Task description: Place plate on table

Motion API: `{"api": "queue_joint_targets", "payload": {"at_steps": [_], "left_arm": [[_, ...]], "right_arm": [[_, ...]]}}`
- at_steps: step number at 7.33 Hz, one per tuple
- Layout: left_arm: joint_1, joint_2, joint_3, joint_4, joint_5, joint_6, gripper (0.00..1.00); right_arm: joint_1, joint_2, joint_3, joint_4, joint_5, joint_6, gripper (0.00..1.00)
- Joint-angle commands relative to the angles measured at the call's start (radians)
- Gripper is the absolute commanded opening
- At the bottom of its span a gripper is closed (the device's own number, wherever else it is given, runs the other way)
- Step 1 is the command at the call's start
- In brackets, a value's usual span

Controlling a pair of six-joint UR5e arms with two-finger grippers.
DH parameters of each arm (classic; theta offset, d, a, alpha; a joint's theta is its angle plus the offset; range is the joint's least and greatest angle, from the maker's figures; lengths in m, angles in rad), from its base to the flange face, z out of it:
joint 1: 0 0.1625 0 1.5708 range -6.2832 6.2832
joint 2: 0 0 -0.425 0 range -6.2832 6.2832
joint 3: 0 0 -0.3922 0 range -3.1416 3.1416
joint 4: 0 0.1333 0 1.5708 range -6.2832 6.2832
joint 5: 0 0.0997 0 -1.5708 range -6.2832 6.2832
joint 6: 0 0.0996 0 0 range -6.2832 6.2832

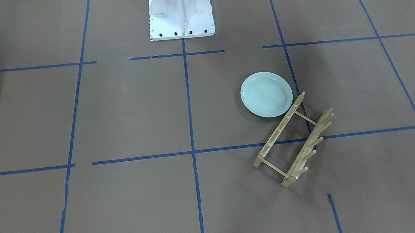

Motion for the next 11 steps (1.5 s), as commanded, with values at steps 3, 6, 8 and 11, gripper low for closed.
{"api": "queue_joint_targets", "payload": {"at_steps": [3, 6, 8, 11], "left_arm": [[-0.009, 0.049, 0.048, -0.001, -0.006, 0.005, 1.00], [-0.008, 0.048, 0.052, 0.001, -0.003, -0.001, 1.00], [-0.008, 0.050, 0.054, 0.001, -0.003, -0.015, 1.00], [-0.008, 0.048, 0.052, 0.001, 0.016, -0.017, 1.00]], "right_arm": [[0.000, 0.000, 0.000, 0.000, 0.000, -0.001, 1.00], [0.000, 0.000, 0.000, 0.000, 0.000, -0.001, 1.00], [0.000, 0.000, 0.000, 0.000, 0.000, -0.001, 1.00], [0.002, 0.000, 0.000, 0.000, 0.000, -0.001, 1.00]]}}
